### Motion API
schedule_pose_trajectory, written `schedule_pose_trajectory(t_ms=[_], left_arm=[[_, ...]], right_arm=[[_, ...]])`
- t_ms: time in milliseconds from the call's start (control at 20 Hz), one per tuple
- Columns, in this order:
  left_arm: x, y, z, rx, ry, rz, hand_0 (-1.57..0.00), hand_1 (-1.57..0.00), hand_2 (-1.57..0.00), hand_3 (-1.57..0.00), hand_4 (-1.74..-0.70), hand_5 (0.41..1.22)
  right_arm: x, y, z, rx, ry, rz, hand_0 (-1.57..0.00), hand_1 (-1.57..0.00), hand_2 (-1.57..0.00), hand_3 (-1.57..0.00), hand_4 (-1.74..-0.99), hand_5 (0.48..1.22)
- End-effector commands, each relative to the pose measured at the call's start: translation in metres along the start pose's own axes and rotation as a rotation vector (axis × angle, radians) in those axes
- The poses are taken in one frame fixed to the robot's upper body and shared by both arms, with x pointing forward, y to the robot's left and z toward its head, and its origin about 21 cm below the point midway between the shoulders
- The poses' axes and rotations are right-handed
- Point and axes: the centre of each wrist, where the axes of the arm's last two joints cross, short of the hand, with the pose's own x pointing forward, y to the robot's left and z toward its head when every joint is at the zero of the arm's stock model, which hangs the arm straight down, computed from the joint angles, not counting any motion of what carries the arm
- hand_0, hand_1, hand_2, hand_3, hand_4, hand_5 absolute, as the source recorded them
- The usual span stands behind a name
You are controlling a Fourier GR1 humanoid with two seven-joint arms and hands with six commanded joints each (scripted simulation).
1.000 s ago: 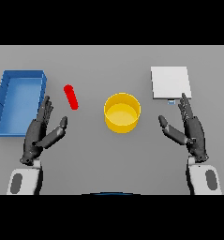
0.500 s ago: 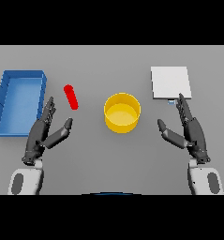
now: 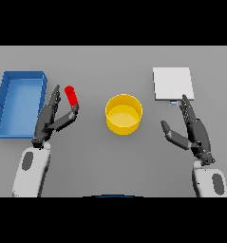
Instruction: Pick up the red beaker and tilt it to pour out 1 green nut into yellow bowl. Pick up the yellow bowl and place it on the metallic measuring scale.
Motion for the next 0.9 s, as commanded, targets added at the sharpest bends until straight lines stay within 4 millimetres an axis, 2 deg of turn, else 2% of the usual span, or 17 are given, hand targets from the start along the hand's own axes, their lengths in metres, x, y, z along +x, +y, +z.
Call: schedule_pose_trajectory(t_ms=[0,250,450,550,750,800,850], left_arm=[[0.0,0.001,-0.005,-0.001,-0.01,-0.003,0.0,0.0,0.0,0.0,-1.21,0.646],[-0.001,-0.009,-0.036,-0.002,-0.019,-0.009,0.0,0.0,0.0,0.0,-1.23,0.635],[-0.001,-0.014,-0.05,0.001,-0.02,-0.067,0.0,0.0,0.0,0.0,-1.23,0.647],[0.0,-0.017,-0.059,-0.004,-0.027,-0.054,0.0,0.0,0.0,0.0,-1.26,0.668],[-0.006,-0.024,-0.064,-0.007,-0.048,-0.014,0.0,0.0,0.0,0.0,-1.33,0.709],[-0.01,-0.024,-0.066,0.009,-0.042,-0.011,0.0,-0.01,-0.05,-0.03,-1.35,0.726],[-0.012,-0.025,-0.066,0.021,-0.043,0.002,-0.15,-0.15,-0.18,-0.13,-1.36,0.747]], right_arm=[[0.004,0.003,-0.001,-0.005,-0.006,-0.009,0.0,0.0,0.0,0.0,-1.293,0.618],[0.0,0.0,0.0,-0.012,0.006,0.005,0.0,0.0,0.0,0.0,-1.301,0.631],[0.005,-0.003,-0.003,-0.022,0.01,0.024,0.0,0.0,0.0,0.0,-1.3,0.638],[0.001,-0.002,-0.006,-0.021,0.023,0.023,0.0,0.0,0.0,0.0,-1.3,0.642],[0.001,-0.002,-0.004,-0.024,0.019,0.007,0.0,0.0,0.0,0.0,-1.303,0.646],[-0.002,-0.005,-0.002,-0.028,0.018,0.012,0.0,0.0,0.0,0.0,-1.301,0.647],[-0.002,-0.004,-0.002,-0.029,0.023,0.013,0.0,0.0,0.0,0.0,-1.298,0.646]])
